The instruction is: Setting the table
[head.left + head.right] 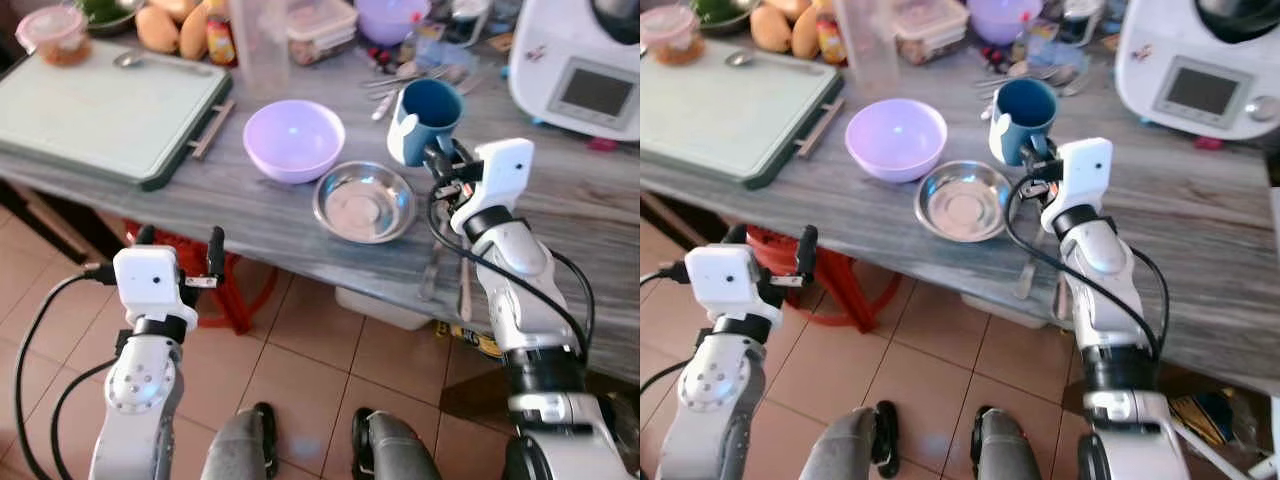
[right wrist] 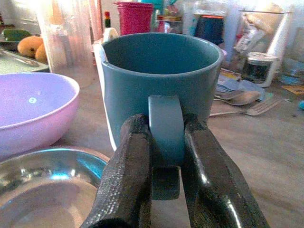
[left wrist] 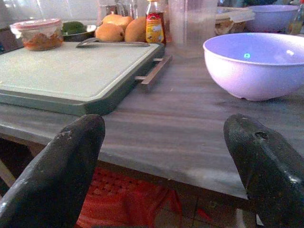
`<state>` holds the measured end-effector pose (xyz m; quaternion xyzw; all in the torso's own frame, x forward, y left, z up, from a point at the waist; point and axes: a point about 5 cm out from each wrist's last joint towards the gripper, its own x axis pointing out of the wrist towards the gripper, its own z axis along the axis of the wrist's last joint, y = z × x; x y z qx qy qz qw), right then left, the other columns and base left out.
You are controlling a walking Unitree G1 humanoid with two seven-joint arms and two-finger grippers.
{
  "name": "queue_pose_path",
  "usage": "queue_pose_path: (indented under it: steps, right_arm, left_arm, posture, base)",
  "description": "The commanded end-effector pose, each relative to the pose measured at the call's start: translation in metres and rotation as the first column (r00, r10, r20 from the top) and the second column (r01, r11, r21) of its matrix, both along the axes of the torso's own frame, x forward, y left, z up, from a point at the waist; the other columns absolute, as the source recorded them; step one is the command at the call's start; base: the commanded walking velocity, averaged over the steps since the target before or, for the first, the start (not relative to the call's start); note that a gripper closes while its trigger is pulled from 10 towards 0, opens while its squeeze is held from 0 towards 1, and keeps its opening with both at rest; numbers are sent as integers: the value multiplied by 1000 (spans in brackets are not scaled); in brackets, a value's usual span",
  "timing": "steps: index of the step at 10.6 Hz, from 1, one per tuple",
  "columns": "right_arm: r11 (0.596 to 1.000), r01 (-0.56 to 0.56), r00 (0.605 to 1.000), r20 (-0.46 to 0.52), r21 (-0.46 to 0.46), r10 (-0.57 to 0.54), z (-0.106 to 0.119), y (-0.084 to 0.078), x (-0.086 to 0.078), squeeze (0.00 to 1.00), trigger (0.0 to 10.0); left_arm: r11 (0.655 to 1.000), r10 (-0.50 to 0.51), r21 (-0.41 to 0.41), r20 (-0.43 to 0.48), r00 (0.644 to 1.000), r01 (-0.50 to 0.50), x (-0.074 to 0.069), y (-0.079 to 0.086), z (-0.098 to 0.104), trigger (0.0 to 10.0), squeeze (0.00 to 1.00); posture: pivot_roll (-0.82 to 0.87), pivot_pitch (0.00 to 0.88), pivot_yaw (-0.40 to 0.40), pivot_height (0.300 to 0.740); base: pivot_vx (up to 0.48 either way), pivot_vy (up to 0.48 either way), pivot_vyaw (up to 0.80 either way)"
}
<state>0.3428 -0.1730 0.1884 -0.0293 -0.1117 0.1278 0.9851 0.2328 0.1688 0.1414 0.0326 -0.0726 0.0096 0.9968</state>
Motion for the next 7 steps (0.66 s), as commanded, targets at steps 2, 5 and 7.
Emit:
queue_pose_path:
  steps: [2, 5, 7]
  right_arm:
    - [1000, -1, 1000, 28, -6, 1, 4, -7, 3, 0, 10000]
    - [1000, -20, 1000, 6, -5, 20, -5, -5, 4, 0, 10000]
    - [1000, -11, 1000, -17, -2, 10, -12, -6, 4, 12, 10000]
  left_arm:
    - [1000, 9, 14, -12, 1000, -9, -4, 4, 1, 10000, 0]
    - [1000, -5, 16, -20, 1000, 5, -4, 2, 2, 10000, 0]
    - [1000, -7, 19, -24, 1000, 7, -5, 3, 2, 10000, 0]
  posture:
    - [43, 274, -1, 740]
    - [48, 280, 6, 740]
    - [55, 283, 8, 740]
  base:
    - [0, 0, 0]
    - [0, 0, 0]
    - [0, 0, 0]
